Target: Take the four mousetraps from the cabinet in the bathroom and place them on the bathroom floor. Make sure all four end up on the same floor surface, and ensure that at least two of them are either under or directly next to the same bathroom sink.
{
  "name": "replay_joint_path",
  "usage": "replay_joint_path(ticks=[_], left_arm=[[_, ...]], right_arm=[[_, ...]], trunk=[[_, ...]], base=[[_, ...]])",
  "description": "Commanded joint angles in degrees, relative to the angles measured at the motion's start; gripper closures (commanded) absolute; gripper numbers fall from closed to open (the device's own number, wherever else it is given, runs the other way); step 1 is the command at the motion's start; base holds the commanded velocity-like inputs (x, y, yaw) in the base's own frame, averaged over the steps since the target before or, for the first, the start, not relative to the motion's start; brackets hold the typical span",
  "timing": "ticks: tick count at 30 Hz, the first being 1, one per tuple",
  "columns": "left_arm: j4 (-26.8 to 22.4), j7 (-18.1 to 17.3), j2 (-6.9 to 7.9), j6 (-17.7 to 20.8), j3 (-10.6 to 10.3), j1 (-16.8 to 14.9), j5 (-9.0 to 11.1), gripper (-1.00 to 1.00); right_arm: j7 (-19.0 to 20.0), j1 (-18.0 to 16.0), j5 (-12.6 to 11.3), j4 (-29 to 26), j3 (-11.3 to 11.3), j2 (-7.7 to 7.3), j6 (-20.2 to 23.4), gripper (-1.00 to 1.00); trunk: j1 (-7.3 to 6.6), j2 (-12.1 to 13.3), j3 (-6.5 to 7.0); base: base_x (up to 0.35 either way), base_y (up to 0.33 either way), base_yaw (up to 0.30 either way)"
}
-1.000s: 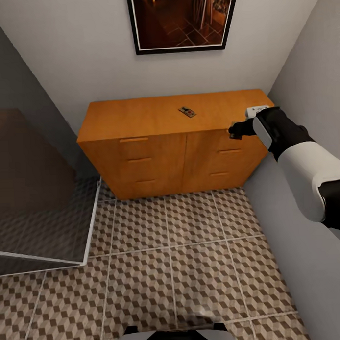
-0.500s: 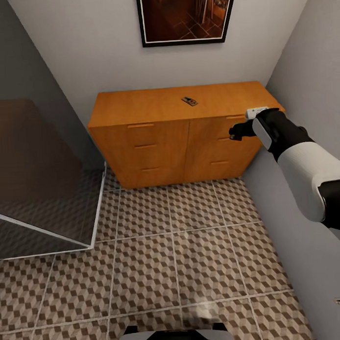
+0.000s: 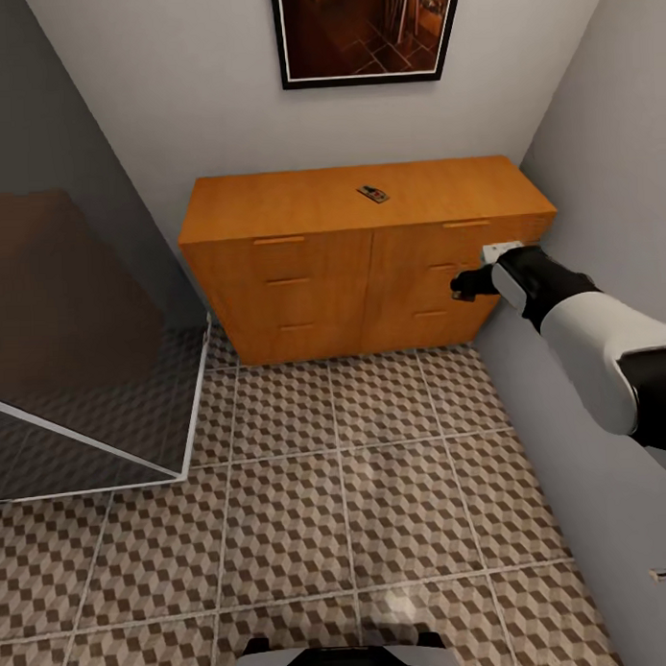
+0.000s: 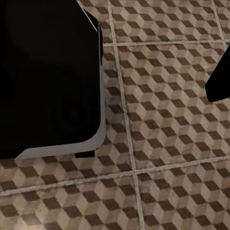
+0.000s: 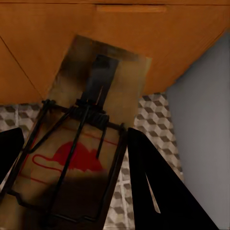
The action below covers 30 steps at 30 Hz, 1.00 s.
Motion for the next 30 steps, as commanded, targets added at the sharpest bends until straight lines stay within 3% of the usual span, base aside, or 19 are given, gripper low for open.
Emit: replay_joint_path(ticks=[1, 6, 8, 12, 21, 30], left_arm=[[0.2, 0.4, -0.04, -0.3, -0.5, -0.1, 0.0, -1.0], [0.2, 0.4, -0.05, -0.3, -0.5, -0.1, 0.0, -1.0], [0.3, 0.4, -0.04, -0.3, -0.5, -0.1, 0.0, -1.0], [0.3, 0.4, -0.04, -0.3, -0.5, -0.1, 0.0, -1.0], [0.3, 0.4, -0.06, -0.3, -0.5, -0.1, 0.0, -1.0], [0.3, 0.4, 0.0, -0.3, -0.5, -0.1, 0.0, -1.0]], right_arm=[[-0.1, 0.0, -0.7, 2.7, 0.5, -0.05, -1.9, 1.0], [0.2, 0.7, -0.7, 9.3, 0.5, -0.1, -8.7, 1.0], [0.2, 3.2, -0.7, 10.1, 0.5, -0.15, -10.4, 1.0], [0.3, 10.0, -0.7, 10.8, 0.5, -0.19, -14.6, 1.0], [0.8, 30.1, -0.7, 11.0, 0.5, 0.11, -30.8, 1.0], [5.3, 47.6, -0.8, 11.0, 0.5, 0.7, -46.8, 1.0]], trunk=[[0.03, -0.1, -0.07], [0.03, -0.1, -0.07], [0.03, -0.1, -0.07], [0.03, -0.1, -0.07], [0.03, -0.1, -0.07], [0.03, -0.1, -0.07]], base=[[-0.002, 0.001, 0.0], [-0.001, 0.0, 0.0], [0.0, 0.0, 0.0], [0.0, 0.0, 0.0], [0.0, 0.0, 0.0], [0.0, 0.0, 0.0]])
